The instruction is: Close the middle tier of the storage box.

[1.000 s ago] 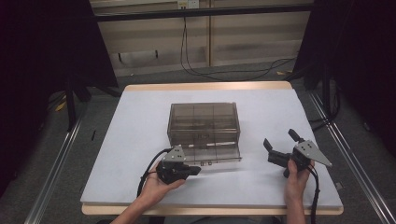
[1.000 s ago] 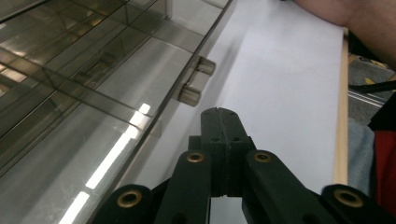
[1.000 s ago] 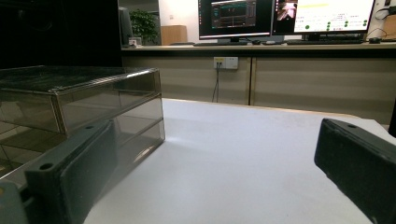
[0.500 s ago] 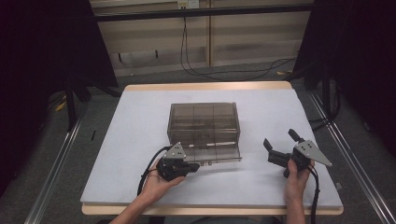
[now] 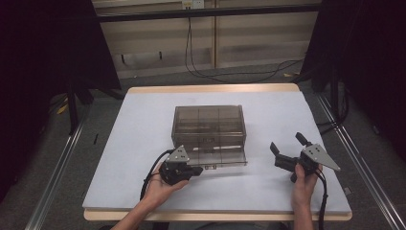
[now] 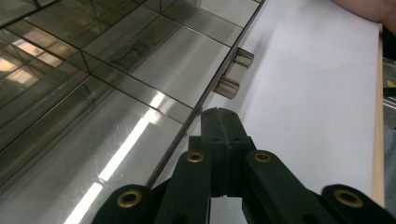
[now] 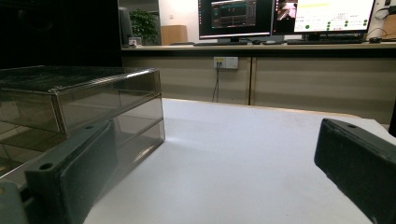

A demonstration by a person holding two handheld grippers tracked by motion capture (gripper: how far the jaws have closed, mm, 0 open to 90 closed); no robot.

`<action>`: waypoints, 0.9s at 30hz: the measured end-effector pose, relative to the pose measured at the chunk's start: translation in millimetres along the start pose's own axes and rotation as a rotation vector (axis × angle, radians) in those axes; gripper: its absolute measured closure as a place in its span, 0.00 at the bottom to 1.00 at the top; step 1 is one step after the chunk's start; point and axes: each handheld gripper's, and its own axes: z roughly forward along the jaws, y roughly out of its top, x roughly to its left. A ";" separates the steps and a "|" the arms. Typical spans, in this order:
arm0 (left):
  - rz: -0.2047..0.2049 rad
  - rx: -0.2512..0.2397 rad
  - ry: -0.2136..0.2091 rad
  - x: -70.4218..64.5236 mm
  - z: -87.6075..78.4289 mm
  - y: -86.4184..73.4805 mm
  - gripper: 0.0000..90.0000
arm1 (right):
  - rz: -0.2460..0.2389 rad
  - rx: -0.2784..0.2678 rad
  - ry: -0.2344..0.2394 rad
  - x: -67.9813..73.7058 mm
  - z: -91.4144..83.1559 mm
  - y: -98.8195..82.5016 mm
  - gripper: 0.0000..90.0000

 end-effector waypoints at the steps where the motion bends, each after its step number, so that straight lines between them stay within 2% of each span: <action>1: -0.001 -0.002 0.003 0.6 -0.1 -0.1 1.00 | 0.000 0.000 0.000 0.0 0.0 0.0 0.00; 8: -0.004 -0.014 0.003 0.4 -0.2 1.1 1.00 | -0.001 -0.001 0.000 0.0 0.0 0.0 0.00; 26: 0.000 0.000 0.010 -0.2 1.7 2.1 1.00 | 0.001 -0.001 0.000 0.0 -0.2 0.0 0.00; 27: -0.006 -0.004 0.020 -0.5 1.5 2.3 1.00 | 0.000 -0.001 0.000 0.0 -0.1 0.0 0.00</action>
